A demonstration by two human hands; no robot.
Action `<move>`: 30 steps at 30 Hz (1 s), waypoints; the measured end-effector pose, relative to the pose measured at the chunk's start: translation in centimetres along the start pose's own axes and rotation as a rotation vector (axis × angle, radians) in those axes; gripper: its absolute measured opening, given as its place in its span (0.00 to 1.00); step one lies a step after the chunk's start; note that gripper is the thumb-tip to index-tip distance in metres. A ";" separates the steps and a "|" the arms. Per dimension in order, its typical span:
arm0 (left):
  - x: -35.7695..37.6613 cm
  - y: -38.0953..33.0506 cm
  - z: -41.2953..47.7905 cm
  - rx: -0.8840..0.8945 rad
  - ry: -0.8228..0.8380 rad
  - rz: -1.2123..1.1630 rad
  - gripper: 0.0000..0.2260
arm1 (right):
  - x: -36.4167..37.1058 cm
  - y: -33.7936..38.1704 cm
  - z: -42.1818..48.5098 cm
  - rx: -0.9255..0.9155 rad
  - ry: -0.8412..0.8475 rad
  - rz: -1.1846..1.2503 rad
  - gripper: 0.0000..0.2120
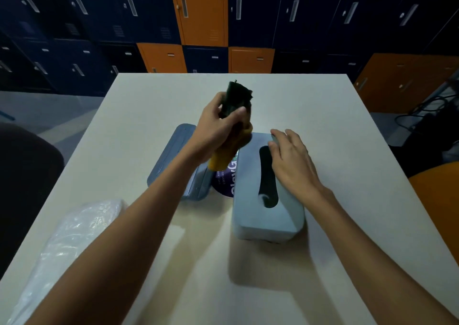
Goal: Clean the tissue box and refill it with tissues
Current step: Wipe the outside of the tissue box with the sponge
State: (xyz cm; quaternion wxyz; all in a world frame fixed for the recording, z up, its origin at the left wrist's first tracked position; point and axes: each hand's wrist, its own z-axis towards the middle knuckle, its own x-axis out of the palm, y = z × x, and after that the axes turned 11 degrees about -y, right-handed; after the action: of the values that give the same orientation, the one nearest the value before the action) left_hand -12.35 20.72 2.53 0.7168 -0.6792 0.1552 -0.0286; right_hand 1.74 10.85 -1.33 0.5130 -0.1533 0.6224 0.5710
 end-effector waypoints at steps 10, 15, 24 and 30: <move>1.1 4.3 -2.3 -0.069 0.159 -0.003 0.15 | 0.4 -0.3 0.2 -0.066 -0.041 -0.013 0.18; 0.0 5.2 -4.0 0.076 0.195 0.017 0.14 | 0.4 -0.3 0.1 -0.087 -0.039 -0.032 0.19; 2.3 3.9 -0.4 -0.009 0.151 0.264 0.17 | 1.2 -0.8 0.4 -0.088 -0.071 -0.023 0.18; 1.2 4.5 -4.6 -0.078 0.188 0.155 0.32 | 1.0 -0.6 0.3 -0.084 -0.054 -0.014 0.19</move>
State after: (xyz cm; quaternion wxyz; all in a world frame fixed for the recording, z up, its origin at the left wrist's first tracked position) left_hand -13.12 16.31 -2.23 0.6720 -0.6869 0.2749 -0.0307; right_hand 1.94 11.31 -2.42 0.5264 -0.1637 0.5827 0.5971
